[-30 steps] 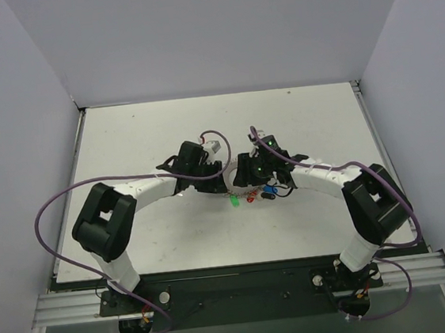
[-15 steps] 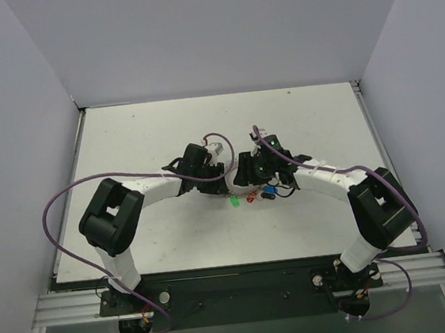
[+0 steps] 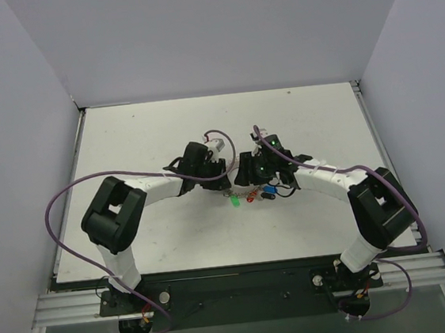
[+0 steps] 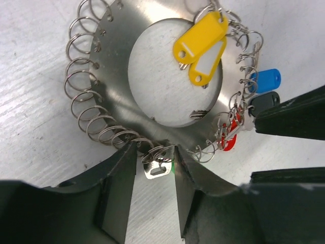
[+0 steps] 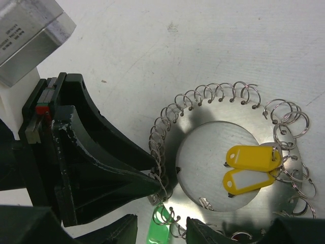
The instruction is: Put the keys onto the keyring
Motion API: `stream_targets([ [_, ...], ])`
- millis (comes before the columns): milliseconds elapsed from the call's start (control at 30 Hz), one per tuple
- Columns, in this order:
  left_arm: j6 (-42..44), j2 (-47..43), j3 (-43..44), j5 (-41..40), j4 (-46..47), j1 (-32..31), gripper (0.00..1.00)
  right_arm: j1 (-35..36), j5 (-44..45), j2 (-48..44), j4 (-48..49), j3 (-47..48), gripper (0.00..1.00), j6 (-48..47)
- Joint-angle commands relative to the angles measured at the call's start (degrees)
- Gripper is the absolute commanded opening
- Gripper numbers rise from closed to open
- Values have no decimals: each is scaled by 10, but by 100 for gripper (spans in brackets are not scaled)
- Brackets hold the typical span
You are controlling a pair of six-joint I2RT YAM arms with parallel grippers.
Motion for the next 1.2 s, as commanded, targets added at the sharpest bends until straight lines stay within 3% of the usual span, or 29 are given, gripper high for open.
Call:
stream_targets([
  [0, 2, 13, 11, 41, 56, -4, 40, -7, 5, -22, -9, -4, 43, -4],
  [400, 20, -3, -23, 91, 76, -4, 33, -14, 5, -27, -12, -6, 43, -6],
  [533, 28, -7, -27, 72, 63, -4, 45, -15, 4, -28, -12, -9, 43, -6],
  [1167, 41, -70, -60, 73, 54, 13, 47, -15, 4, -26, -9, -16, 43, -5],
])
